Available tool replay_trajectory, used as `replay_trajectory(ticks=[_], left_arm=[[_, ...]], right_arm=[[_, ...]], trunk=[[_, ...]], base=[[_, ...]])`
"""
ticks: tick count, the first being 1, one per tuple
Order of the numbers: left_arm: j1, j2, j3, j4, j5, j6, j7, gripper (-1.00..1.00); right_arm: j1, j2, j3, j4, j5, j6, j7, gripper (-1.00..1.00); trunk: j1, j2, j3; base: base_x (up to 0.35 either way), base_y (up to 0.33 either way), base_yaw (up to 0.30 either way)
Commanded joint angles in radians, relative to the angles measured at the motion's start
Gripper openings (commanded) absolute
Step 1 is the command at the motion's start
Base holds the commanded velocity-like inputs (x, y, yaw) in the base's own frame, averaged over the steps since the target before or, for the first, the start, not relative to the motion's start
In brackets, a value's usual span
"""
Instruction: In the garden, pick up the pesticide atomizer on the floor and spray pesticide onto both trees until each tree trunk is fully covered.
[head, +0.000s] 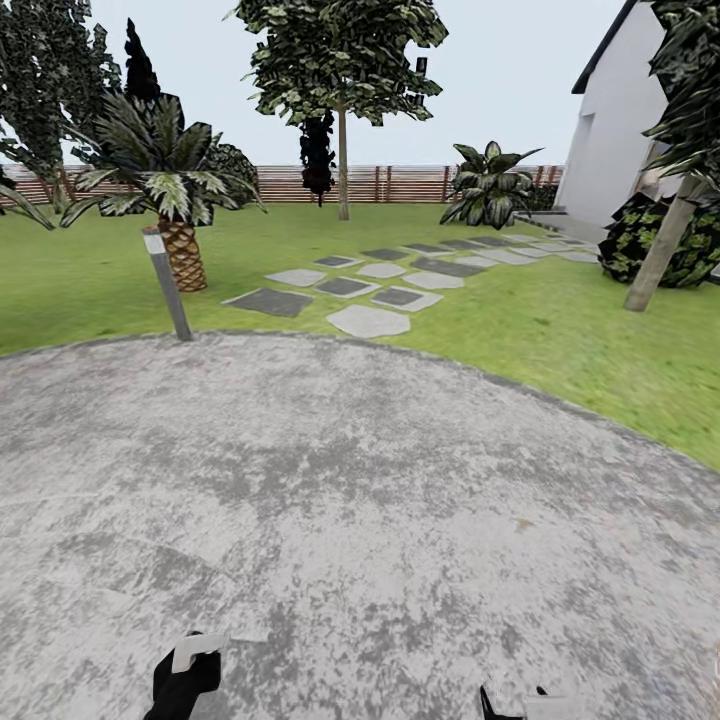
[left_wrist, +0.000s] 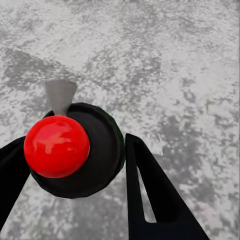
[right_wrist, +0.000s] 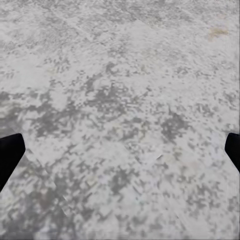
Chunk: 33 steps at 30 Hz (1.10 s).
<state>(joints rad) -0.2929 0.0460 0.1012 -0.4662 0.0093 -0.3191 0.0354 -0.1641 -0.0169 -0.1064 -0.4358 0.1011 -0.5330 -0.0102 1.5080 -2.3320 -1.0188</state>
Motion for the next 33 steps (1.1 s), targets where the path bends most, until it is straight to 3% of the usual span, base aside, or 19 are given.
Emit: replay_trajectory(ticks=[1, 13, 22, 33], left_arm=[[0.0, 0.0, 0.0, 0.0, 0.0, 0.0, 0.0, -1.0], [0.0, 0.0, 0.0, 0.0, 0.0, 0.0, 0.0, -1.0], [0.0, 0.0, 0.0, 0.0, 0.0, 0.0, 0.0, -1.0], [0.0, 0.0, 0.0, 0.0, 0.0, 0.0, -0.002, -1.0]], right_arm=[[0.0, 0.0, 0.0, 0.005, 0.0, 0.0, 0.0, 1.0], [0.0, 0.0, 0.0, 0.025, -0.001, 0.001, -0.003, 1.0], [0.0, 0.001, 0.001, 0.173, -0.001, 0.001, -0.001, 1.0], [0.0, 0.001, 0.0, 0.183, -0.001, 0.002, -0.002, 1.0]], trunk=[[0.0, 0.0, 0.0], [0.0, 0.0, 0.0], [0.0, 0.0, 0.0], [0.0, 0.0, 0.0]], base=[[0.338, 0.0, 0.0], [0.338, 0.0, 0.0], [0.338, 0.0, 0.0], [0.338, 0.0, 0.0]])
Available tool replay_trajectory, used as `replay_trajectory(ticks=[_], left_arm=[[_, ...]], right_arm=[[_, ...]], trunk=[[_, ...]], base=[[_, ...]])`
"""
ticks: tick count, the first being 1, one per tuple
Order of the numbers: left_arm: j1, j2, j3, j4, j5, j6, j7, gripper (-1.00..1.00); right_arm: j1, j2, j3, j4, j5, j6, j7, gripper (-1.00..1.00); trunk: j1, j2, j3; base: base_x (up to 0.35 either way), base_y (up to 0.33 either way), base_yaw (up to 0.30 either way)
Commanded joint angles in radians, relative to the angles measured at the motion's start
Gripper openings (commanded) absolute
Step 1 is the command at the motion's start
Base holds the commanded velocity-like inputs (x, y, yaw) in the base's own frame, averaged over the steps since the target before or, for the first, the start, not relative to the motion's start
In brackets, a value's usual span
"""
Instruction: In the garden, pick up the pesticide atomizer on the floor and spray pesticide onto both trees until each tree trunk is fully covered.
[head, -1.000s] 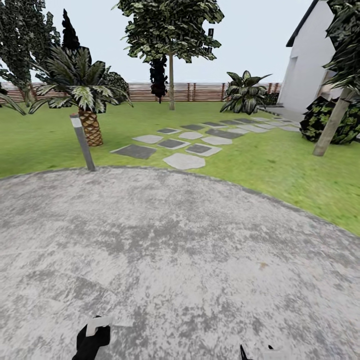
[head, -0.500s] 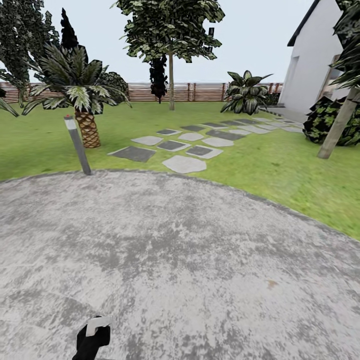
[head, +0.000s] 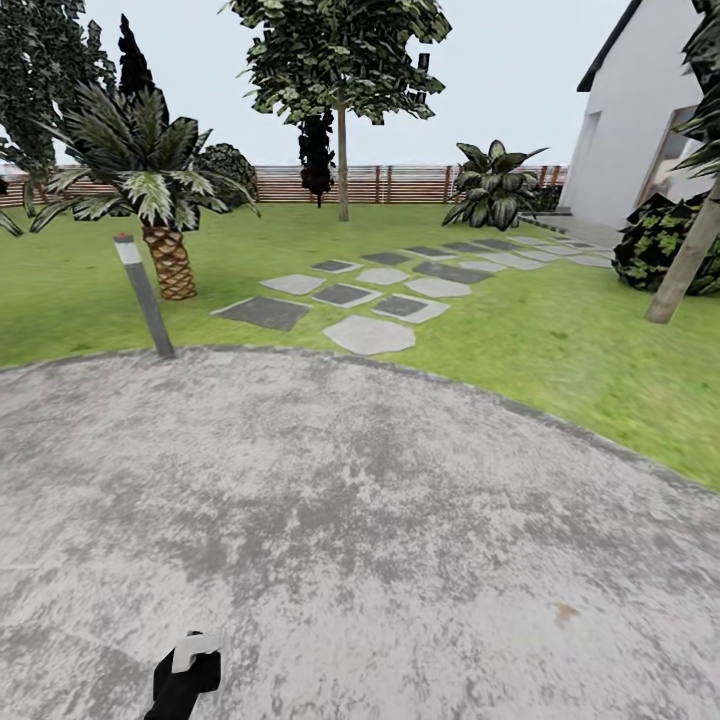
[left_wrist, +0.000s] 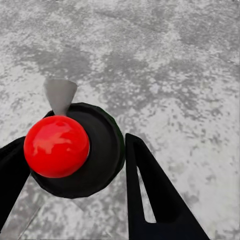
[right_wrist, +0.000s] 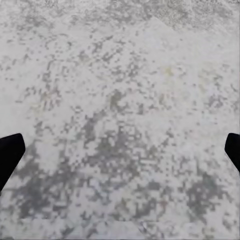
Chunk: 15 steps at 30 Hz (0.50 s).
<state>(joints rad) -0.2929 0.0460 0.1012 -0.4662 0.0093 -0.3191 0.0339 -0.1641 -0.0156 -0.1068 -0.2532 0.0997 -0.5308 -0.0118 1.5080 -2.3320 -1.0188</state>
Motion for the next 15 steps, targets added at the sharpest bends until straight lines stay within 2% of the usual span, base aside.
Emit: replay_trajectory(ticks=[1, 6, 15], left_arm=[[0.0, 0.0, 0.0, 0.0, 0.0, 0.0, 0.0, -1.0], [0.0, 0.0, 0.0, 0.0, 0.0, 0.0, 0.0, -1.0], [0.0, 0.0, 0.0, 0.0, 0.0, 0.0, 0.0, -1.0]], right_arm=[[0.0, -0.001, 0.0, 0.0, 0.001, 0.0, -0.001, 1.0], [0.0, -0.001, 0.0, 0.002, 0.001, 0.001, -0.002, 1.0], [0.0, 0.0, -0.001, 0.127, 0.0, 0.002, -0.002, 1.0]], trunk=[[0.0, 0.0, 0.0], [0.0, 0.0, 0.0], [0.0, 0.0, 0.0]], base=[[0.338, 0.0, 0.0], [0.338, 0.0, 0.0], [0.338, 0.0, 0.0]])
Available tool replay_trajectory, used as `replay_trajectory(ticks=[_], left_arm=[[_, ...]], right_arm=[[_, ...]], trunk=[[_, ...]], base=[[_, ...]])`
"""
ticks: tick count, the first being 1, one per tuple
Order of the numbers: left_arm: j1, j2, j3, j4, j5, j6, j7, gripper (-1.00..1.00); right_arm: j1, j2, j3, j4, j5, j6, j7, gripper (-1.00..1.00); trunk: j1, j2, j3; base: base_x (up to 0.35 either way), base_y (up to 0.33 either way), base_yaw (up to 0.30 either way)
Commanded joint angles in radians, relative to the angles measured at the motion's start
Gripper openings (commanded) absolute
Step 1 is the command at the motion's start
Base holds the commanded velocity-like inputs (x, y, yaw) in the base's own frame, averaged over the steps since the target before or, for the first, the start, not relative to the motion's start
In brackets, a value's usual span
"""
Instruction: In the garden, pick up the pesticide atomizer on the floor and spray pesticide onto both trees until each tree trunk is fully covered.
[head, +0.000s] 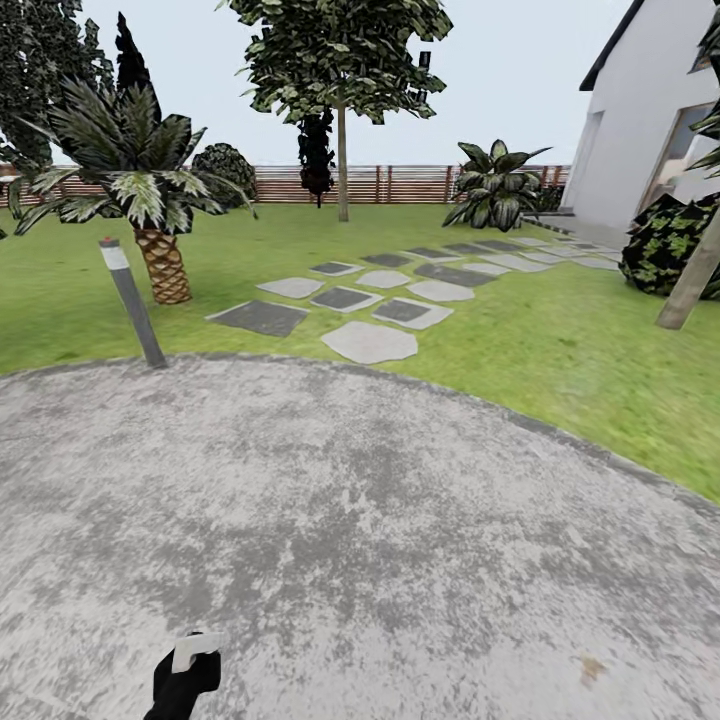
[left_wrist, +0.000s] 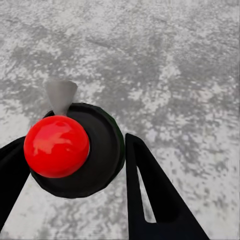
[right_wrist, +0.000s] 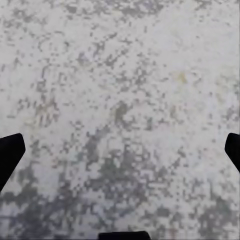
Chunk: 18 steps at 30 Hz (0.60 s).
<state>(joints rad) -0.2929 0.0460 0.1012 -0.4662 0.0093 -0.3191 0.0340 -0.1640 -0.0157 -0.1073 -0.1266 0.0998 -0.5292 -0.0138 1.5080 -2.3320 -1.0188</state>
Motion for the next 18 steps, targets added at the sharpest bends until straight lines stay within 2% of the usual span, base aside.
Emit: replay_trajectory(ticks=[1, 18], left_arm=[[0.0, 0.0, 0.0, 0.0, 0.0, 0.0, 0.0, -1.0], [0.0, 0.0, 0.0, 0.0, 0.0, 0.0, -0.002, -1.0]], right_arm=[[0.0, 0.0, 0.0, 0.003, 0.0, 0.0, 0.0, 1.0], [0.0, -0.001, 0.0, 0.007, 0.0, 0.0, -0.002, 1.0]], trunk=[[0.0, 0.0, 0.0], [0.0, 0.0, 0.0]], base=[[0.338, 0.0, 0.0], [0.338, 0.0, 0.0]])
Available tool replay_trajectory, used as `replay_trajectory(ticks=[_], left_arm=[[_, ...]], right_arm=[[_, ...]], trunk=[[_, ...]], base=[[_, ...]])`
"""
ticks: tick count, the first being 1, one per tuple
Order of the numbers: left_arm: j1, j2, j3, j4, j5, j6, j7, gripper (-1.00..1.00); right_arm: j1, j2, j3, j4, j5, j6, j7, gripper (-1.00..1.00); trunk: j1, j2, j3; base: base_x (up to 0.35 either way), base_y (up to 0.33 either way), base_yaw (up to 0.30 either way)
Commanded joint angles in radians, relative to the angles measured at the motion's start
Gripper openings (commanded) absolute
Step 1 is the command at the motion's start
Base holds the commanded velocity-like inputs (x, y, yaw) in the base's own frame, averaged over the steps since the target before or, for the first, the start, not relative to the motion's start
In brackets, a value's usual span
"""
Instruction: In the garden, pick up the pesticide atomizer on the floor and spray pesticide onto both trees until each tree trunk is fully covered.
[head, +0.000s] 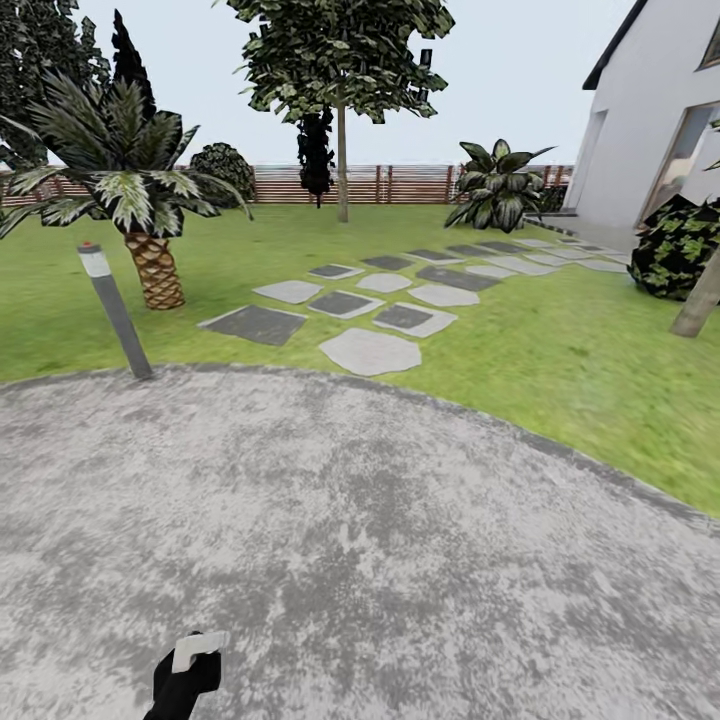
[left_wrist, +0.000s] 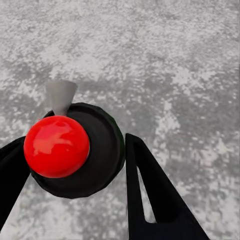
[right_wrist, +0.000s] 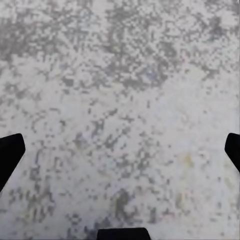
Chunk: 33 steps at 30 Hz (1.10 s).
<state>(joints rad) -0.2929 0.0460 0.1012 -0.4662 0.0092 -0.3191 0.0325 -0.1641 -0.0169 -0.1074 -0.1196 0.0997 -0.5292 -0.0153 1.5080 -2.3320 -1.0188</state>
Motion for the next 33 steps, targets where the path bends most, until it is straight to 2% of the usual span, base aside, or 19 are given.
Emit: replay_trajectory(ticks=[1, 33], left_arm=[[0.0, 0.0, 0.0, 0.0, 0.0, 0.0, -0.001, -1.0], [0.0, 0.0, 0.0, -0.001, 0.0, 0.0, -0.003, -1.0]], right_arm=[[0.0, 0.0, 0.0, 0.0, 0.0, 0.0, 0.0, 1.0], [0.0, 0.0, 0.0, 0.0, 0.0, 0.0, 0.0, 1.0]], trunk=[[0.0, 0.0, 0.0], [0.0, 0.0, 0.0]], base=[[0.338, 0.0, 0.0], [0.338, 0.0, 0.0]])
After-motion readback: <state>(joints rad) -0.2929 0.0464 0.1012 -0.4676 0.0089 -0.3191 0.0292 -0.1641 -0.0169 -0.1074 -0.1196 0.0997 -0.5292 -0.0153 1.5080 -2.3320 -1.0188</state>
